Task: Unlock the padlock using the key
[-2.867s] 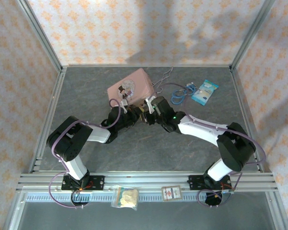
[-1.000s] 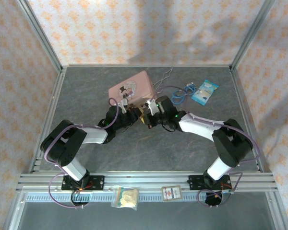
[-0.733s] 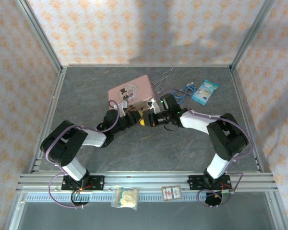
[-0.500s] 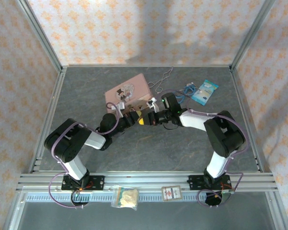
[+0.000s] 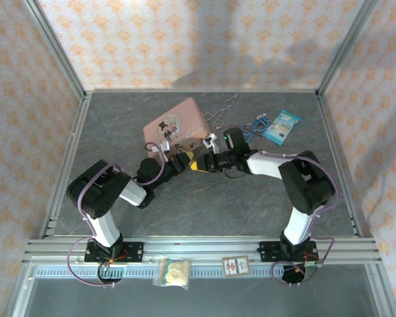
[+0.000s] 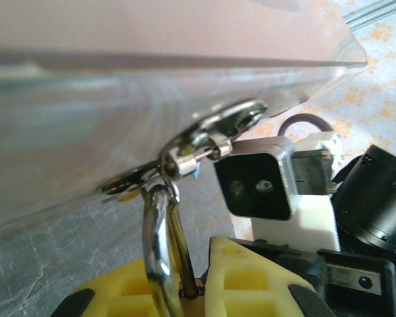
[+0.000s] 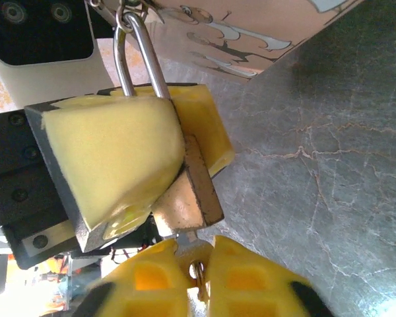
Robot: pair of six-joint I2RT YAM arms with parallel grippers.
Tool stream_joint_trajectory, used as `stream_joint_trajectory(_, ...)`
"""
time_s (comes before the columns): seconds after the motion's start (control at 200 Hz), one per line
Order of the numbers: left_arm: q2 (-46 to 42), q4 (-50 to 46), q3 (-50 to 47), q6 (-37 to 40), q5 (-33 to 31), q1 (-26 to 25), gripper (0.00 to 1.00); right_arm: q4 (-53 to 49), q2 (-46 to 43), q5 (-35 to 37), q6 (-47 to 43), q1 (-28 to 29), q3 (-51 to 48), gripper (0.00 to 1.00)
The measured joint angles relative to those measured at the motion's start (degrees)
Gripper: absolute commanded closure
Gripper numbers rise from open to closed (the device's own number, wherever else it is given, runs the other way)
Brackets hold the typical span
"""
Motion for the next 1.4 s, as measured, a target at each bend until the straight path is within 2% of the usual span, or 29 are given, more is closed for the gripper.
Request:
stream_joint_trajectory(0.15, -3.5, -9.0, 0.5, 0.8, -0.6, -0.3, 1.0, 1.3, -3.6, 3.3, 0.8, -2.0, -1.1, 0.59)
stream_joint_trajectory(0.26, -4.3, -15.1, 1.4, 0.9, -0.7, -1.0, 1.0, 2.1, -7.7, 7.8, 0.7, -3.6, -2.1, 0.56)
stream_joint_trajectory(0.4, -4.3, -19.8, 3.1, 0.4, -0.9, -1.3, 1.0, 3.2, -12.1, 12.0, 0.7, -3.5, -5.2, 0.56)
stream_joint_trajectory(0.591, -4.3, -20.9, 4.3, -1.4, -1.5, -1.3, 1.0, 7.8, -13.7, 16.5, 3.5, -1.2, -11.7, 0.57)
stream_joint_trajectory(0.721, -4.3, -20.8, 4.3, -3.5, -2.1, -1.5, 1.0, 14.9, -14.3, 18.9, 9.1, 1.6, -17.2, 0.58)
stream_joint_trajectory(0.866, -4.3, -20.6, 4.3, -5.3, -2.4, -1.7, 1.0, 25.1, -14.3, 21.2, 17.7, 2.3, -22.8, 0.58)
stream_joint_trajectory(1.086, -4.3, -18.6, 4.3, -7.6, -2.7, -1.8, 1.0, 38.3, -10.0, 22.2, 26.9, 4.3, -23.5, 0.6)
stream_joint_trajectory(1.231, -4.3, -18.2, 4.3, -7.9, -2.8, -2.4, 1.0, 42.3, -7.3, 23.2, 30.0, 4.7, -23.8, 0.6)
stream_joint_trajectory(1.401, -4.3, -27.5, 7.2, -3.0, -4.4, -2.9, 1.0, 41.5, -8.1, 28.8, 30.2, 4.7, -25.9, 0.6)
